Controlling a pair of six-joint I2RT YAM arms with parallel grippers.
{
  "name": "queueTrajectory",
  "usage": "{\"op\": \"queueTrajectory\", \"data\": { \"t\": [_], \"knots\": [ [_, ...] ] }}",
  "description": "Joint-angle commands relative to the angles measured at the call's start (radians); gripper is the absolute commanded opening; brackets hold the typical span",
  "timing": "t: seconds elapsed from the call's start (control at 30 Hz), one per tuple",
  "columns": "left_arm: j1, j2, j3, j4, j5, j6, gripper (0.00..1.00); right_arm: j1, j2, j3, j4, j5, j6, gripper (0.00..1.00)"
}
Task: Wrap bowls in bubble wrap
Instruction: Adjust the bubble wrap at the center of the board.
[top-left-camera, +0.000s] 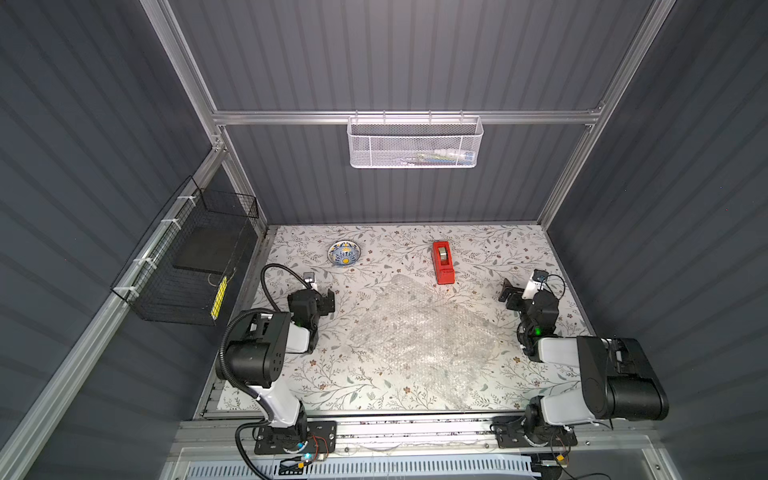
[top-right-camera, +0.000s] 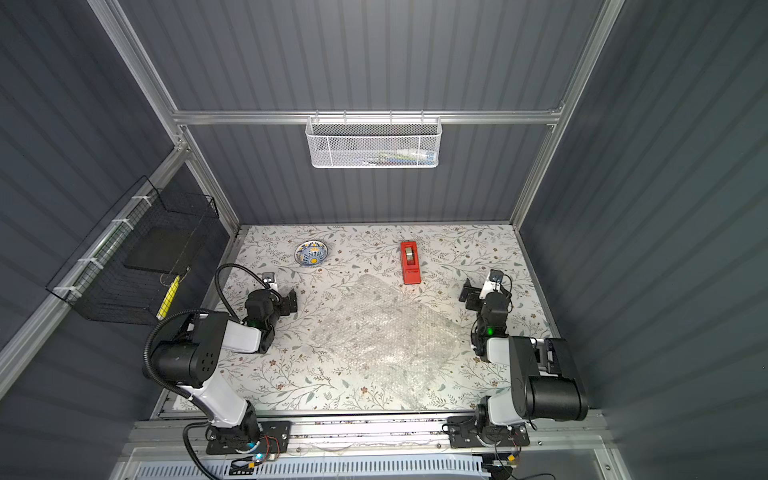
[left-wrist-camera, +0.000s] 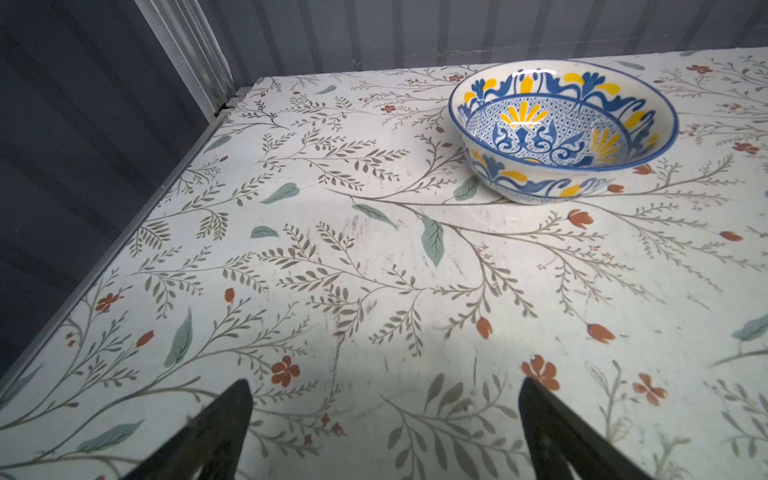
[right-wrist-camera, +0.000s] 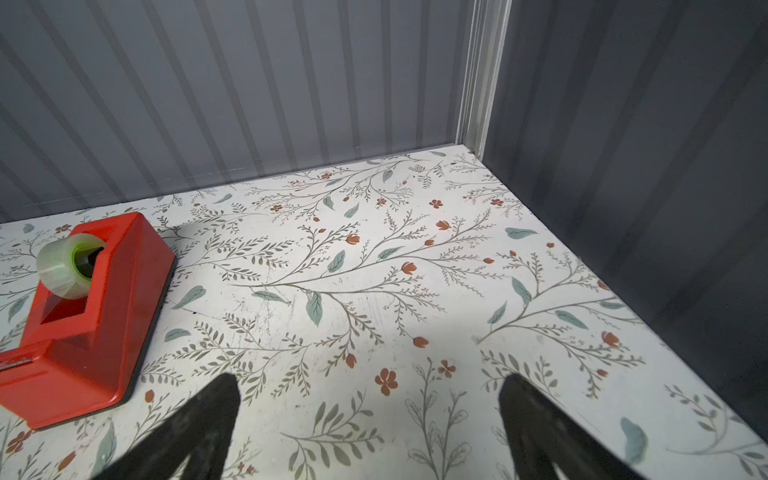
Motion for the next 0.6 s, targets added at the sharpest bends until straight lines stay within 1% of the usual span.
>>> {"op": "queueTrajectory", "data": {
  "t": [0.0, 0.57],
  "knots": [
    [0.002, -0.002, 0.005, 0.016, 0.003, 0.001, 1.0, 0.004, 0.002, -0.008, 0.018, 0.007, -0.001, 0.99],
    [0.003, -0.002, 0.006, 0.011, 0.008, 0.001, 1.0, 0.004, 0.002, -0.008, 0.018, 0.007, -0.001, 0.99]
  ]
}}
